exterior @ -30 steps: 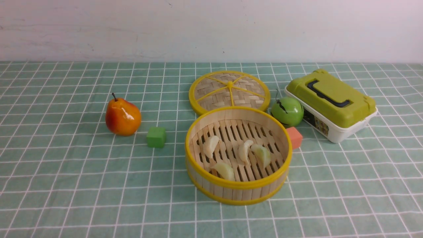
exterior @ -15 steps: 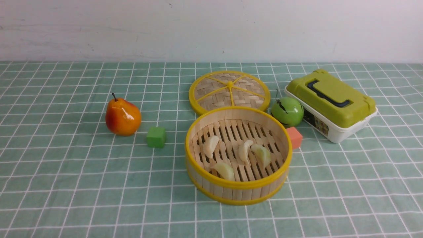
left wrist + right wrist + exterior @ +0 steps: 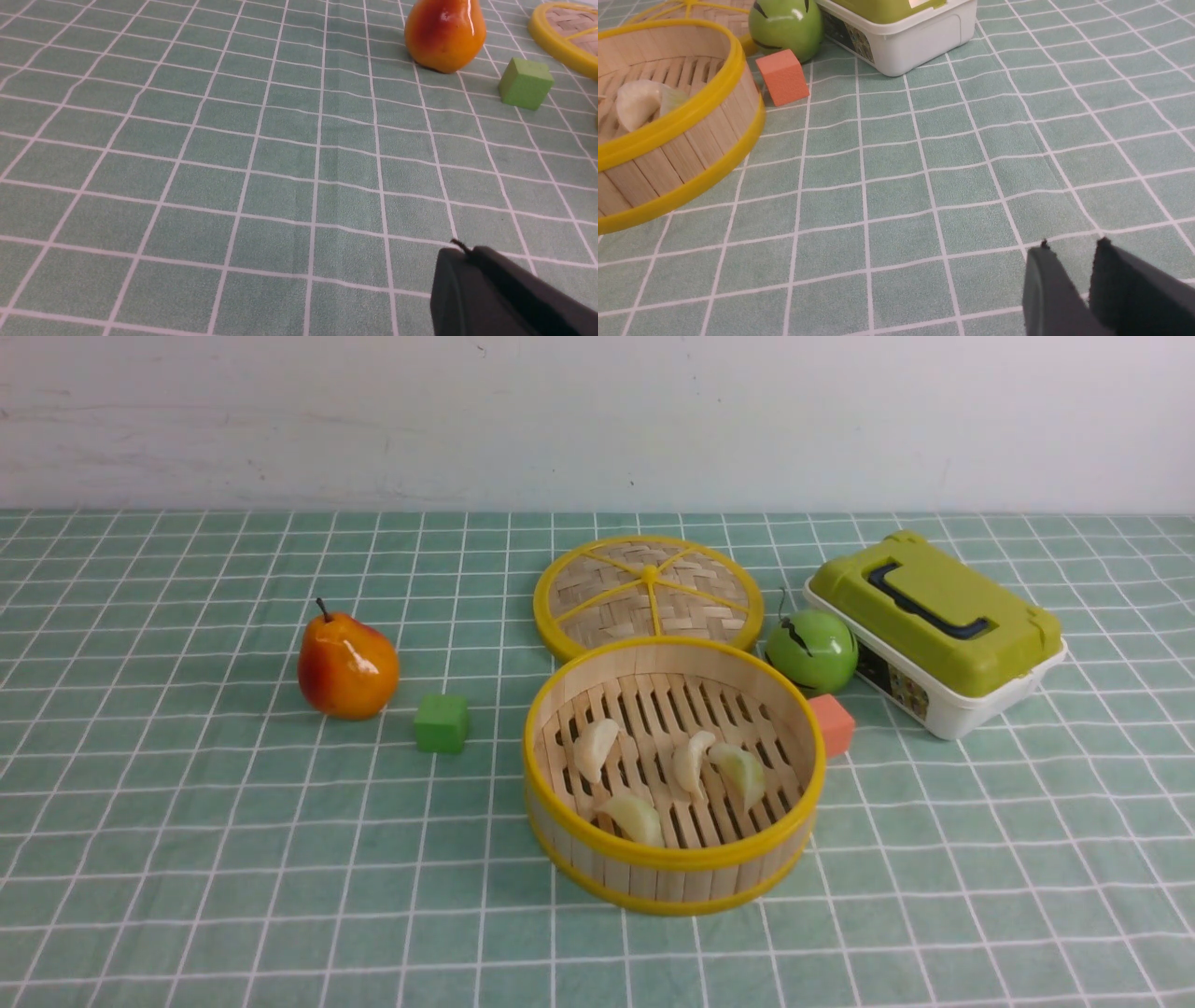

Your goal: Put the dumplings into the steamer on the table with the blue tablecloth.

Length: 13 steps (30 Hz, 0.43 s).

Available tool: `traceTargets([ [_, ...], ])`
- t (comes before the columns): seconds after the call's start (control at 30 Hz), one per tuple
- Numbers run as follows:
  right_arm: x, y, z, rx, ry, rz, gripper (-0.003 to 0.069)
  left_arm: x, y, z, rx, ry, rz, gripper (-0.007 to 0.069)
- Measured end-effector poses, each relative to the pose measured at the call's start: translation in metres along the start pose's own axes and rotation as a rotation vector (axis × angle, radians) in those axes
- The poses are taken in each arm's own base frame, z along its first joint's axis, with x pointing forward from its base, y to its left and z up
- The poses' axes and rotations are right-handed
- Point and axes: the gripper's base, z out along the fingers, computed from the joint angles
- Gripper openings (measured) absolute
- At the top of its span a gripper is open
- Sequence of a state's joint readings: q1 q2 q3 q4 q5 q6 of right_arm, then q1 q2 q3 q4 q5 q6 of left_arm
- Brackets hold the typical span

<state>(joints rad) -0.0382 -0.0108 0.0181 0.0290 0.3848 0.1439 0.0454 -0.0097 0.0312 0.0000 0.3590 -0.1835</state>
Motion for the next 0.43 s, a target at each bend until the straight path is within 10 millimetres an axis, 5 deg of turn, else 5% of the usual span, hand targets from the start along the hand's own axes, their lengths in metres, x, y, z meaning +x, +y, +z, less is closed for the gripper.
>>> traceTargets([
  [0.43, 0.0000, 0.0000, 0.0000, 0.000, 0.000, 0.000, 0.0168, 0.0000, 0.0000, 0.0000, 0.000, 0.000, 0.000, 0.0008],
])
